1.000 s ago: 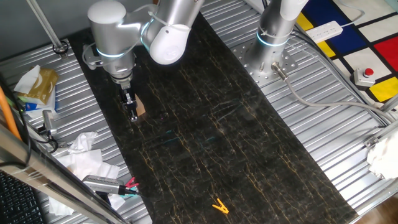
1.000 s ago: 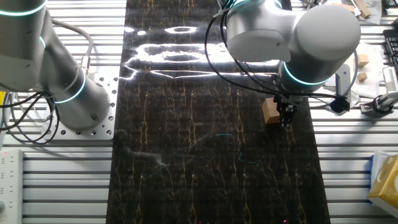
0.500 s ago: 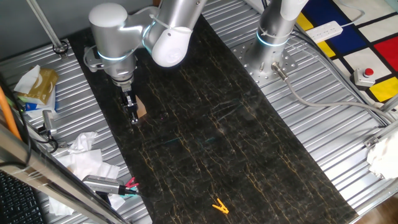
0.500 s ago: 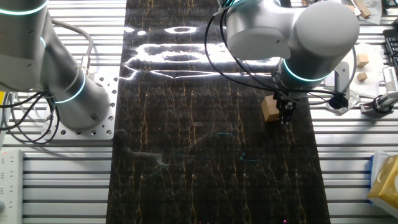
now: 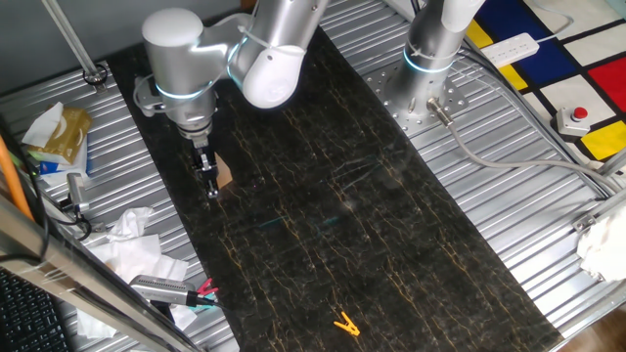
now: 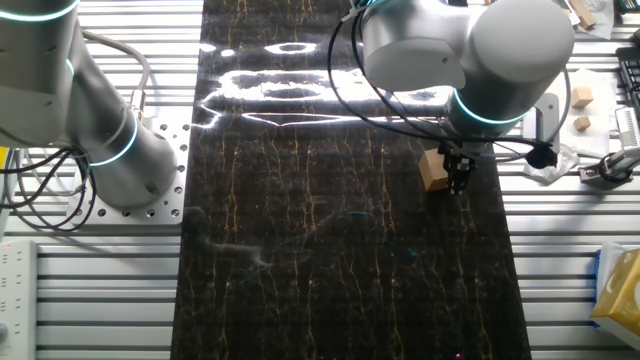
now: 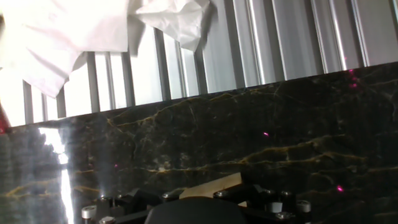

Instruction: Use the gripper to push the small block from left to right

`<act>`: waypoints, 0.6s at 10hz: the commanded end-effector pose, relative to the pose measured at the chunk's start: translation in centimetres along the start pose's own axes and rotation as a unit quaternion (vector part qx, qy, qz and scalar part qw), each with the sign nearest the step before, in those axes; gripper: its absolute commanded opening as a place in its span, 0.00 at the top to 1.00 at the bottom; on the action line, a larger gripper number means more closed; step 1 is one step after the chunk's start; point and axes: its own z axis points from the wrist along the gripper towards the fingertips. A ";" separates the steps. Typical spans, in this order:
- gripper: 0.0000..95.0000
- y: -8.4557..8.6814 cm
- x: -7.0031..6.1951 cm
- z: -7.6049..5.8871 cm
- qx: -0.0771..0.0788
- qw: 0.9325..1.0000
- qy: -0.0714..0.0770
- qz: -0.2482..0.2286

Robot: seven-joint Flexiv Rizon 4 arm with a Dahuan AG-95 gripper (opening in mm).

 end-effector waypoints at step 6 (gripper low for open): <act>0.00 0.9 0.2 0.3 -0.001 1.000 -0.002 0.009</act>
